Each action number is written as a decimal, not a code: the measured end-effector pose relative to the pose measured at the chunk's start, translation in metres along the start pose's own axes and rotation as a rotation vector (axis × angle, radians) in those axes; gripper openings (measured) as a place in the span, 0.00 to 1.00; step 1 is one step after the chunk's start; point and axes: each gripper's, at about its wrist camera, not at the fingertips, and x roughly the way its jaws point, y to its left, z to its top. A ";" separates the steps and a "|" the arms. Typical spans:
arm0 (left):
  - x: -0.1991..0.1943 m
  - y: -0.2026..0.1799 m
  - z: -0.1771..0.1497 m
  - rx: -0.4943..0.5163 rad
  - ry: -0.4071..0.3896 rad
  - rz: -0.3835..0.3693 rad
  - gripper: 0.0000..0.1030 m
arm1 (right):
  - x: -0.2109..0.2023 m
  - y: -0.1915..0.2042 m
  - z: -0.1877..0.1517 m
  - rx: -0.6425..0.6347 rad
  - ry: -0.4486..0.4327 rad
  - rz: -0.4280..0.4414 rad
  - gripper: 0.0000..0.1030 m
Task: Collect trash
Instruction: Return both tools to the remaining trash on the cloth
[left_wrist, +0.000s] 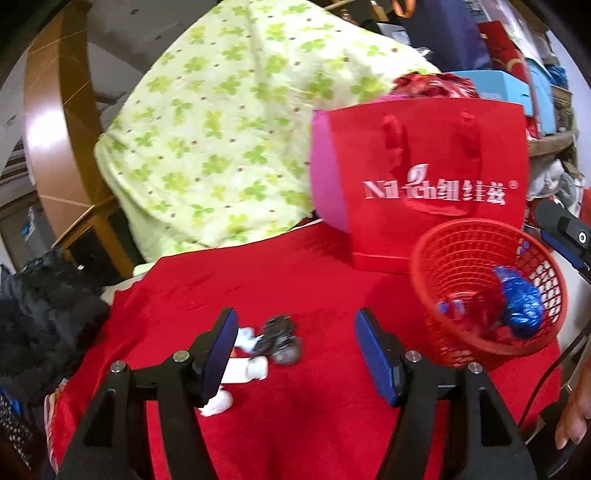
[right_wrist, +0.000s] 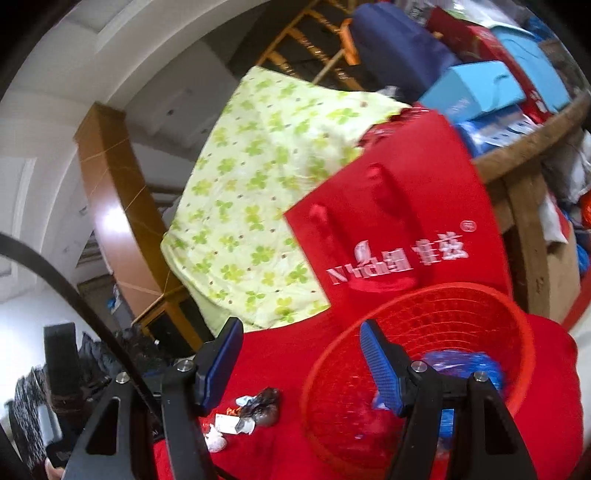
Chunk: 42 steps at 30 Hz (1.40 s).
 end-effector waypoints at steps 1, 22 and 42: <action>-0.001 0.009 -0.002 -0.011 0.004 0.010 0.65 | 0.003 0.005 -0.002 -0.011 0.005 0.008 0.67; -0.001 0.079 -0.034 -0.131 0.039 0.088 0.65 | 0.071 0.072 -0.047 -0.145 0.155 0.077 0.67; 0.023 0.131 -0.074 -0.213 0.120 0.130 0.65 | 0.107 0.103 -0.079 -0.214 0.269 0.098 0.67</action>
